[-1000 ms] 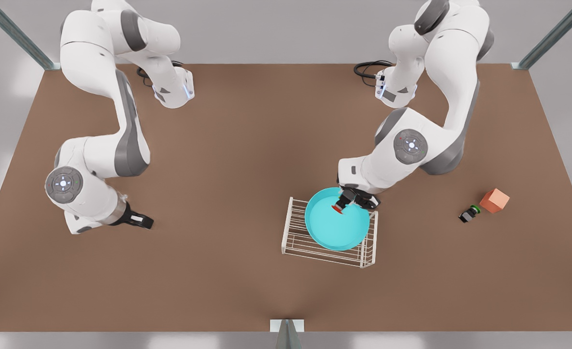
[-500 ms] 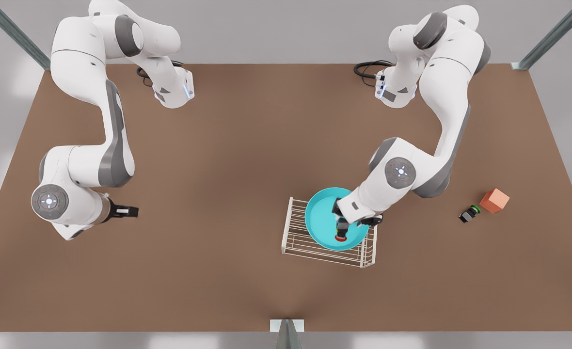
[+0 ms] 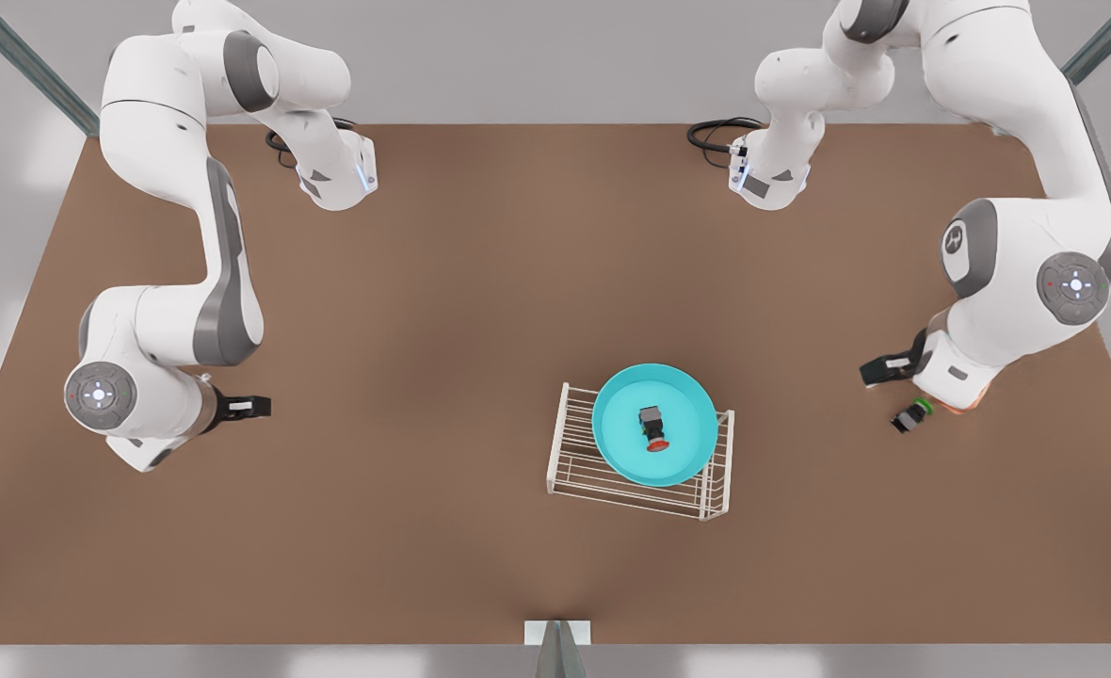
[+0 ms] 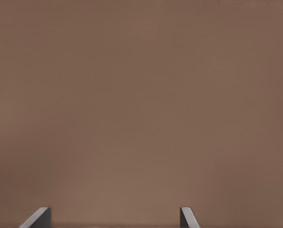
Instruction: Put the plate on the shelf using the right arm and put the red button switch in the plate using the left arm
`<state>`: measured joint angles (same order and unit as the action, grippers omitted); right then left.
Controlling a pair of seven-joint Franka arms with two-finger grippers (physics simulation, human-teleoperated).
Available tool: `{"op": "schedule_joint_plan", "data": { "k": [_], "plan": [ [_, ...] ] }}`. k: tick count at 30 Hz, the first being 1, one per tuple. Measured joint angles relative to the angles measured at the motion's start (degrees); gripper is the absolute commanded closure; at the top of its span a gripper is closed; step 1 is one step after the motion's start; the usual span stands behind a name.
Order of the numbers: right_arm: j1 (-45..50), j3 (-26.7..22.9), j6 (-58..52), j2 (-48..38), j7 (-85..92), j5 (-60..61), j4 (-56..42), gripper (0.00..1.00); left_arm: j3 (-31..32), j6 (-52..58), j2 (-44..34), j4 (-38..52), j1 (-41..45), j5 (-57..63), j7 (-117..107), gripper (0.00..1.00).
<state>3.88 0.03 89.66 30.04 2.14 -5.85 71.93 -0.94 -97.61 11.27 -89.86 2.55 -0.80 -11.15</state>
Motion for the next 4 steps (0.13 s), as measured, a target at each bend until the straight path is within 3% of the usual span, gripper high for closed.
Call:
{"op": "schedule_joint_plan", "data": {
  "k": [4],
  "plan": [
    [-0.01, 0.03, 0.06, 0.06, 1.12, 0.01, 0.02, 0.0, -0.36, -2.82, -1.52, -1.92, 1.89, -3.35, 3.45, 0.0]
  ]
}}
